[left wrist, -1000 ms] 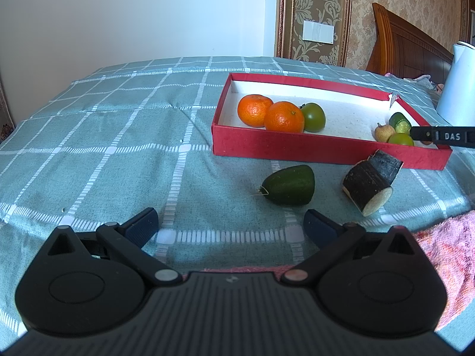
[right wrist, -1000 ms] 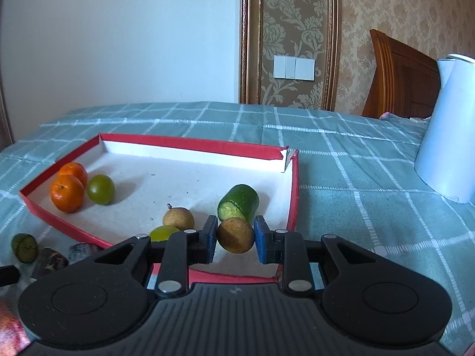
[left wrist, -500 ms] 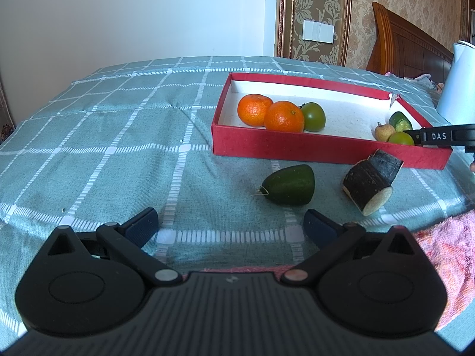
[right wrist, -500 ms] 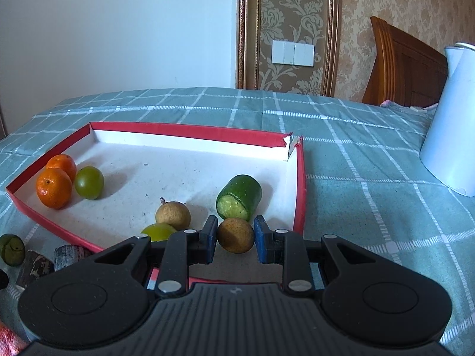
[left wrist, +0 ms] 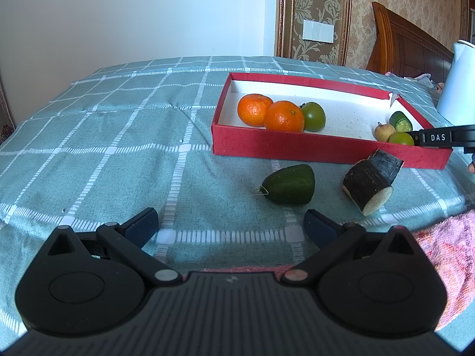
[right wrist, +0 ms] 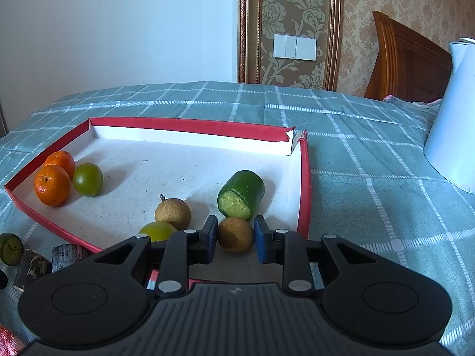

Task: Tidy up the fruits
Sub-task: 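Carry the brown fruit into the tray and open the right gripper, then move the left gripper to the dark green avocado and close on it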

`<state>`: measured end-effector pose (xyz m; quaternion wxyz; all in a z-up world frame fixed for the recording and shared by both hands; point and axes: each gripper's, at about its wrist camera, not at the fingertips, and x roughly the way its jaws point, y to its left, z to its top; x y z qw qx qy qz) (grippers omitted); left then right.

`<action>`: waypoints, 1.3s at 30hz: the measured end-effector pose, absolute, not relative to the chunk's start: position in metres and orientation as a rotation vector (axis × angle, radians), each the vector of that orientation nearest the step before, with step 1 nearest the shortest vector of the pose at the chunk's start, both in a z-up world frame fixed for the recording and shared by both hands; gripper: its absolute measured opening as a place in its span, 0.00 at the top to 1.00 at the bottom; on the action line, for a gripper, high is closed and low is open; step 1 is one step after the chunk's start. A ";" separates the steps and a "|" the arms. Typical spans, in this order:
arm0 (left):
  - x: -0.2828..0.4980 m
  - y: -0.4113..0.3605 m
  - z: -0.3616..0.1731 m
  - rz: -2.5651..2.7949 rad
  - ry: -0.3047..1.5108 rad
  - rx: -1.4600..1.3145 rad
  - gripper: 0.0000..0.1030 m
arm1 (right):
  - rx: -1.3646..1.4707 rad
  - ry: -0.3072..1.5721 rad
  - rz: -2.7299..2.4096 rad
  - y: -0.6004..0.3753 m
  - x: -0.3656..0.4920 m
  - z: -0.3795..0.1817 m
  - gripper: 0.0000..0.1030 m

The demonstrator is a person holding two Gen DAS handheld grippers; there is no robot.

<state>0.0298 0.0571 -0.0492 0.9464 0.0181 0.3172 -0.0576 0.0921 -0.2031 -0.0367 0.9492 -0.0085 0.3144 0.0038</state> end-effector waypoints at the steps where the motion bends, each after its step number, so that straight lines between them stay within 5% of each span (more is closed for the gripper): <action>1: 0.030 0.057 -0.049 -0.117 0.646 0.037 0.00 | -0.015 0.640 0.008 -0.204 0.092 -0.037 0.75; 12: 0.030 0.057 -0.049 -0.117 0.646 0.038 0.00 | -0.012 0.630 0.012 -0.205 0.082 -0.034 0.74; 14: 0.030 0.057 -0.049 -0.117 0.646 0.038 0.00 | -0.006 0.615 0.006 -0.206 0.075 -0.032 0.71; 16: 0.030 0.057 -0.049 -0.117 0.646 0.038 0.00 | -0.011 0.597 -0.009 -0.207 0.068 -0.029 0.49; 36: 0.030 0.057 -0.050 -0.117 0.645 0.039 0.00 | 0.001 0.509 0.014 -0.205 0.033 -0.023 0.40; 39: 0.030 0.057 -0.050 -0.116 0.645 0.040 0.00 | 0.006 0.498 0.016 -0.207 0.024 -0.022 0.29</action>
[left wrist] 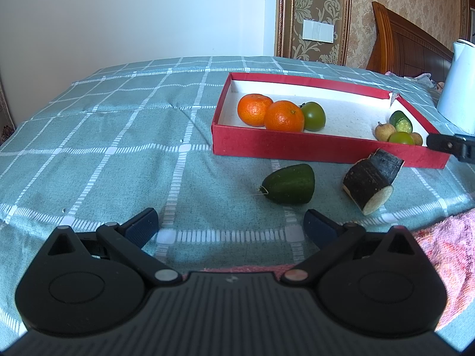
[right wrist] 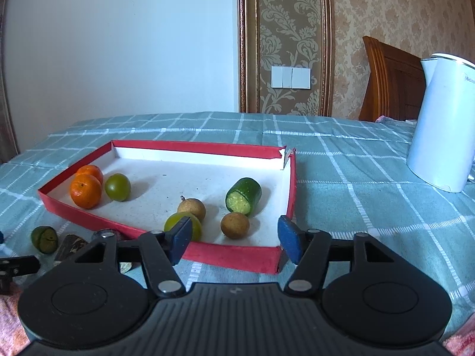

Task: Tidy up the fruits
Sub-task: 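Move the left gripper to the dark green avocado and close on it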

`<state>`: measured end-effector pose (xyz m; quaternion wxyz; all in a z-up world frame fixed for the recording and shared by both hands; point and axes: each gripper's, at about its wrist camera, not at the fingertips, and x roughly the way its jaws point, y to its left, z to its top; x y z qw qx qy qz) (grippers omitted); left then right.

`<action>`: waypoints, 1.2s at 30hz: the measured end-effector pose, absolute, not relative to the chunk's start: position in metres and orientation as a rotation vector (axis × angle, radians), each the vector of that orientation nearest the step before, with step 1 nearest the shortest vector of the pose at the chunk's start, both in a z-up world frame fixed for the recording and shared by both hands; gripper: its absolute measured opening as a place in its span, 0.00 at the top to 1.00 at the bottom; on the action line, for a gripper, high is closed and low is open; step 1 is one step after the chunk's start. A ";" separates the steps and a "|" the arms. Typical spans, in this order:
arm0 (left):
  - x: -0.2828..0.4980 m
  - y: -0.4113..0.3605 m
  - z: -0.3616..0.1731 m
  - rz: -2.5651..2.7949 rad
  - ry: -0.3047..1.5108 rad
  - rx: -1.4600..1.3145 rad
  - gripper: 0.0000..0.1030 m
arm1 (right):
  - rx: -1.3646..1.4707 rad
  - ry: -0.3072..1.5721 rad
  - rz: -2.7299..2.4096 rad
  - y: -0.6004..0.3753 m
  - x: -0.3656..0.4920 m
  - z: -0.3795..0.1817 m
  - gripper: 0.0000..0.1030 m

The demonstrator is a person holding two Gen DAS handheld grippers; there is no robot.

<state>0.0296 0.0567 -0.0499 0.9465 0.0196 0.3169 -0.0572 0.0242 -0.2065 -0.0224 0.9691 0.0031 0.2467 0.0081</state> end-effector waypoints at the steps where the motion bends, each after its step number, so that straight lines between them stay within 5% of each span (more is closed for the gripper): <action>1: 0.030 0.057 -0.050 -0.116 0.645 0.040 0.00 | 0.008 0.497 0.020 -0.207 0.021 -0.023 0.29; 22: 0.036 0.048 -0.042 -0.124 0.628 0.017 0.01 | 0.074 0.569 0.032 -0.218 0.014 -0.035 0.28; 36: 0.044 0.022 -0.043 -0.195 0.601 0.108 0.66 | 0.067 0.593 0.046 -0.216 0.016 -0.037 0.27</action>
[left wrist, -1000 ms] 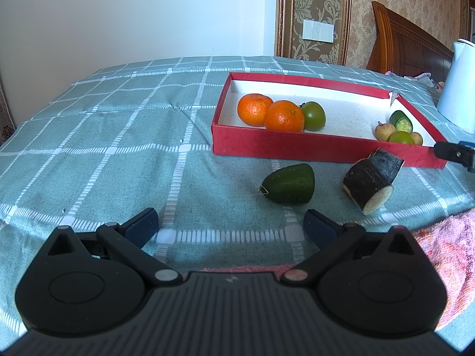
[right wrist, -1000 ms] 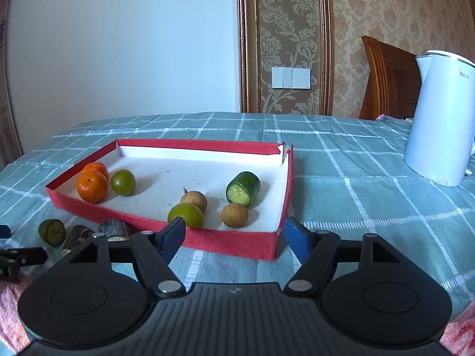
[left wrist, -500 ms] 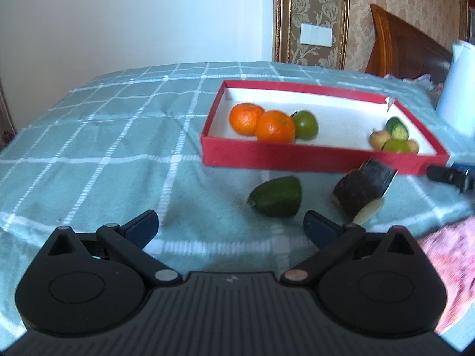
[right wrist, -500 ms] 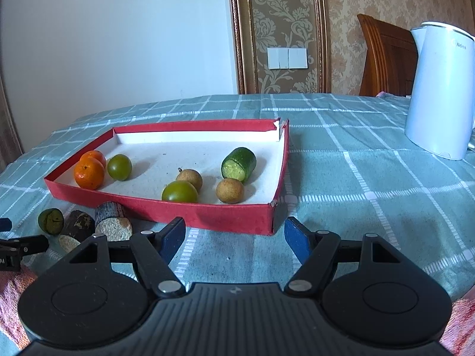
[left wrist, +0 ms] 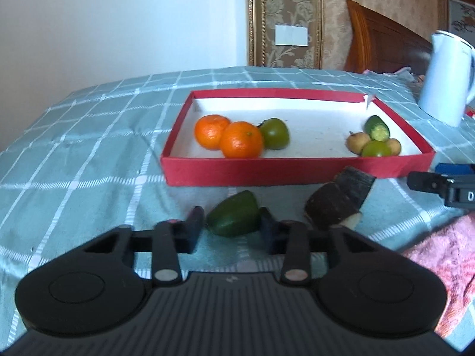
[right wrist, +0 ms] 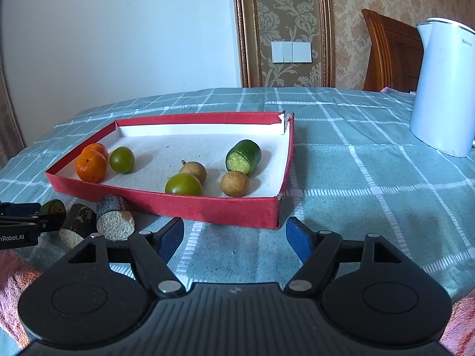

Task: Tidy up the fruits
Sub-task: 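Move the left gripper to the dark green avocado and close on it, then lift the avocado over the tray rim and open the left gripper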

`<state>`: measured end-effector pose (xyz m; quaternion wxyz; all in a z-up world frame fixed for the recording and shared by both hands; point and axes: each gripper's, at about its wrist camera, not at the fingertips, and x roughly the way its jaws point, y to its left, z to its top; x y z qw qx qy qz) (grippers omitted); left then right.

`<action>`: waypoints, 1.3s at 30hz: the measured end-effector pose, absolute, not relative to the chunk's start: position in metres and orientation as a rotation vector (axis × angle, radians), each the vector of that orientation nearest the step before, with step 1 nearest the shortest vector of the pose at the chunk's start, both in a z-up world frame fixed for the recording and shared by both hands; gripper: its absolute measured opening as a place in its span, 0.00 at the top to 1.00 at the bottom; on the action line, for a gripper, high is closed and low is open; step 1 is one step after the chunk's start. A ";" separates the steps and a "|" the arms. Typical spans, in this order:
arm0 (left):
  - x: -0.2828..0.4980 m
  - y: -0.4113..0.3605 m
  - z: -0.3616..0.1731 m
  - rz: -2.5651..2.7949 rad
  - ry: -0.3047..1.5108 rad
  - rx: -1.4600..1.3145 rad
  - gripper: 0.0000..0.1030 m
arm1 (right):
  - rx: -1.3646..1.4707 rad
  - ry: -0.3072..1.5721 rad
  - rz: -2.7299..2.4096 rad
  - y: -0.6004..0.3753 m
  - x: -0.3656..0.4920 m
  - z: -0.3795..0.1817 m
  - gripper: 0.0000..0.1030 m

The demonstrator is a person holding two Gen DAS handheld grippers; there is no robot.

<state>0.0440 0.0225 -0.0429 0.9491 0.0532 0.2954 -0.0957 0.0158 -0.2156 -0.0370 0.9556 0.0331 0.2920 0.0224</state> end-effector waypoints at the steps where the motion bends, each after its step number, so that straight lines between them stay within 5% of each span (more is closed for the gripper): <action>1: 0.044 0.022 -0.043 -0.192 0.597 0.109 0.66 | 0.067 0.595 0.045 -0.215 0.016 -0.037 0.27; 39: 0.158 -0.004 -0.009 -0.217 0.558 0.060 0.66 | 0.070 0.636 0.073 -0.213 0.022 -0.041 0.25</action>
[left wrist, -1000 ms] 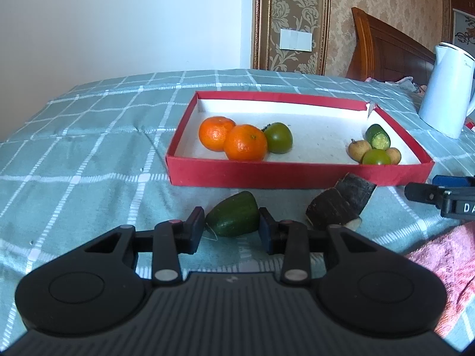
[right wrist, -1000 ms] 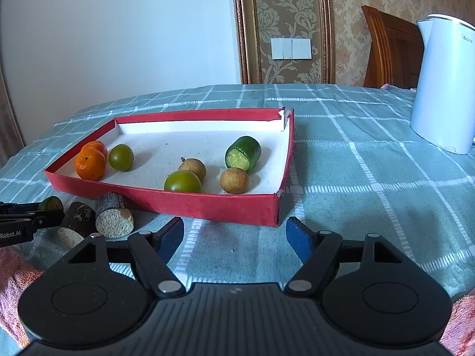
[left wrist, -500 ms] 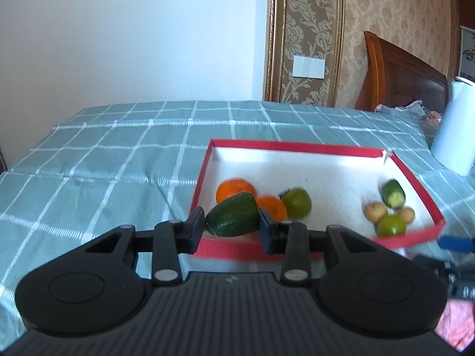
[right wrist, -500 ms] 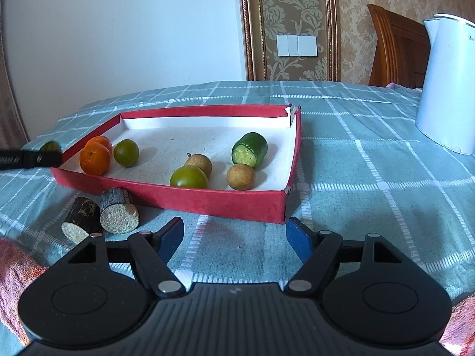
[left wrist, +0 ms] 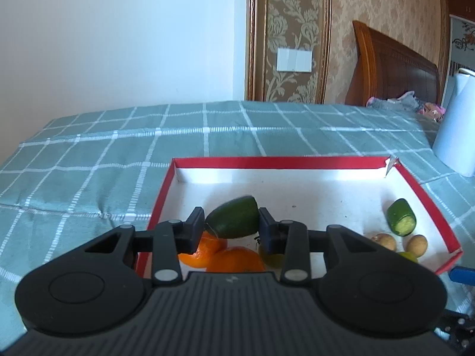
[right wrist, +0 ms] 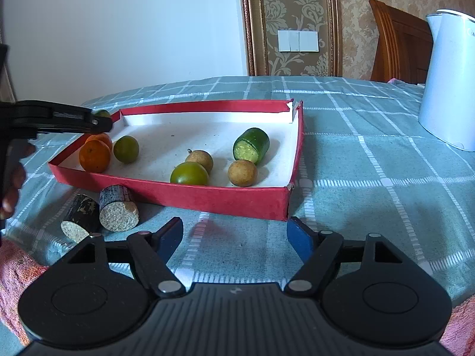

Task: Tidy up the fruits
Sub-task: 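Lift the avocado over the tray rim and open the left gripper, then withdraw the left gripper from the tray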

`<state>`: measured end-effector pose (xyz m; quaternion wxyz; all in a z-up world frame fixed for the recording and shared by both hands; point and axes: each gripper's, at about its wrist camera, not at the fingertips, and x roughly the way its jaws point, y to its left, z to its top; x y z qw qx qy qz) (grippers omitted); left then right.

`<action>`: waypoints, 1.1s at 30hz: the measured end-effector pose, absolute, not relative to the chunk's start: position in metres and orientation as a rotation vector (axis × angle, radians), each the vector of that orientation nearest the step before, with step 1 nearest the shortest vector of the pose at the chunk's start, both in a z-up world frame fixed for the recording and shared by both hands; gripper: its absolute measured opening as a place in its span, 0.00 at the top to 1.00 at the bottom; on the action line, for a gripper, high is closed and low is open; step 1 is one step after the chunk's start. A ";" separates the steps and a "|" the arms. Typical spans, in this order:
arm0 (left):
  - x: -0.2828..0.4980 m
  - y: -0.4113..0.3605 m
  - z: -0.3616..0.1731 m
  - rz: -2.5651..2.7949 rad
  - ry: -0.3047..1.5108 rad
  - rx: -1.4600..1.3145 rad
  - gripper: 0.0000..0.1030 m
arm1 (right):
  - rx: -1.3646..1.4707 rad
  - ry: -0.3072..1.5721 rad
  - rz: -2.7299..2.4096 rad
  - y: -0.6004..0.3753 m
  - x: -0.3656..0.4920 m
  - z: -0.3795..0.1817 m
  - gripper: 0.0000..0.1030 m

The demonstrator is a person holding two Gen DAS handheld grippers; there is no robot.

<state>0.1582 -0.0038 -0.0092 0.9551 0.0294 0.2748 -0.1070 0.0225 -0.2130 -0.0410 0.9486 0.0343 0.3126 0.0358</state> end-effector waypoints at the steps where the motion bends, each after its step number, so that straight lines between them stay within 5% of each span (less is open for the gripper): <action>1: 0.160 -0.004 -0.010 -0.217 0.555 0.060 0.66 | 0.070 0.636 0.073 -0.213 0.023 -0.041 0.25; 11: 0.167 -0.012 -0.018 -0.202 0.532 0.090 0.63 | 0.065 0.639 0.075 -0.212 0.023 -0.042 0.23; 13: 0.165 -0.013 -0.019 -0.206 0.522 0.091 0.56 | 0.064 0.639 0.076 -0.212 0.024 -0.042 0.23; 18: 0.155 -0.007 -0.014 -0.175 0.465 0.067 0.22 | 0.062 0.641 0.078 -0.212 0.024 -0.042 0.22; 33: 0.116 0.016 -0.010 -0.147 0.450 0.010 0.16 | 0.052 0.648 0.083 -0.210 0.023 -0.042 0.19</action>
